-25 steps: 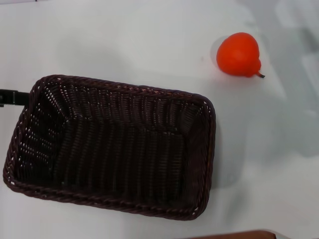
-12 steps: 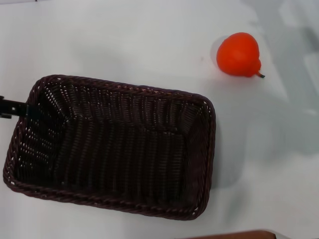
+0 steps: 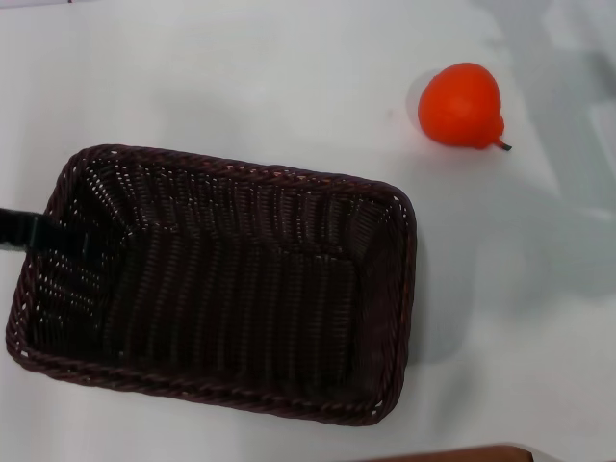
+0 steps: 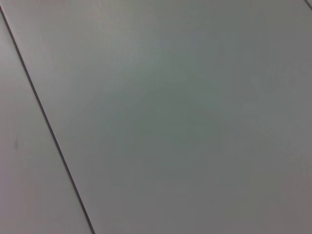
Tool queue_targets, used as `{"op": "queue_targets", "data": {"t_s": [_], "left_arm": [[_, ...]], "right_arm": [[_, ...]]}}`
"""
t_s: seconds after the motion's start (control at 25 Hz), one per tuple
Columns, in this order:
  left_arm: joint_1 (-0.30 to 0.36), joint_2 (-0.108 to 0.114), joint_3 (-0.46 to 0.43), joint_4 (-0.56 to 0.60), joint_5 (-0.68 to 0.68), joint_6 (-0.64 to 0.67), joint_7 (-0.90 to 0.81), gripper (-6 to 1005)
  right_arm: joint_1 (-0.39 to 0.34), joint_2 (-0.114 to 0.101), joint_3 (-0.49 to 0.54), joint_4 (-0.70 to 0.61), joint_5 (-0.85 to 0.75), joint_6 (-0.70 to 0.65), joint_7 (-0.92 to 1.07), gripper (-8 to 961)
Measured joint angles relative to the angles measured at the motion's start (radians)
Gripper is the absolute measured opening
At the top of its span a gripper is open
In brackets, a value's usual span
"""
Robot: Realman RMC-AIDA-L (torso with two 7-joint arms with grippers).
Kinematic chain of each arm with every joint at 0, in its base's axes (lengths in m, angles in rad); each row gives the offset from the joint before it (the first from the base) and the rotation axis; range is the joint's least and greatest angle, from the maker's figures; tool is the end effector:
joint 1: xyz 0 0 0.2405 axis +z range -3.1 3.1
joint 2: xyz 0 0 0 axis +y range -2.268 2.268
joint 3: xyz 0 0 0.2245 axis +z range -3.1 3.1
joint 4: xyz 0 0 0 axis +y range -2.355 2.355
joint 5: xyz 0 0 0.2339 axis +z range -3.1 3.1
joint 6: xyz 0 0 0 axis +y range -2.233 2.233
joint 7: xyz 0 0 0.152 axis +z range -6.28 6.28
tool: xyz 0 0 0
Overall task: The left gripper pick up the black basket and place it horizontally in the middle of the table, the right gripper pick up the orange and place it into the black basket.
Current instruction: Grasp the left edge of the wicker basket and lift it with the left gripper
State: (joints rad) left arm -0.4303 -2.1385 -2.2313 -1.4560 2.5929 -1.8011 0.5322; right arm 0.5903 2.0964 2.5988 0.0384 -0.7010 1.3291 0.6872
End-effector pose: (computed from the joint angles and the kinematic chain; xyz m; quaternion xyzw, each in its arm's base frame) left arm -0.2307 0.3174 0.0836 -0.8099 -0.5578 0.0665 0.1686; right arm 0.2950 0.3723 0.0432 -0.3140 -0.5623 -0.5625 0.5185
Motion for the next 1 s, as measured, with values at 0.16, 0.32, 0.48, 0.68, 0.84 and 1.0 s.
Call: {"op": "queue_targets", "data": {"t_s": [0.16, 0.32, 0.48, 0.68, 0.84, 1.0], "left_arm": [[-0.001, -0.010, 0.006, -0.008, 0.018, 0.003, 0.000, 761], [0.000, -0.013, 0.002, -0.017, 0.018, -0.006, 0.000, 717], [0.003, -0.014, 0.006, -0.018, 0.019, -0.011, -0.002, 568], [0.005, -0.015, 0.002, -0.020, 0.011, -0.019, -0.001, 357], [0.010, -0.018, -0.015, -0.041, -0.006, -0.022, 0.000, 163], [0.008, -0.018, -0.104, -0.035, -0.100, -0.034, -0.001, 168]], "right_arm": [[-0.002, -0.001, 0.002, 0.000, 0.000, -0.006, -0.001, 857], [-0.005, -0.001, 0.009, 0.000, 0.000, -0.012, -0.001, 857], [-0.008, -0.002, 0.010, -0.001, 0.000, -0.013, -0.002, 857], [-0.008, -0.003, 0.011, 0.000, 0.000, -0.014, -0.002, 858], [-0.007, -0.003, 0.012, 0.000, 0.000, -0.014, -0.002, 858], [-0.010, -0.003, 0.021, 0.000, 0.000, -0.014, -0.002, 857]]}}
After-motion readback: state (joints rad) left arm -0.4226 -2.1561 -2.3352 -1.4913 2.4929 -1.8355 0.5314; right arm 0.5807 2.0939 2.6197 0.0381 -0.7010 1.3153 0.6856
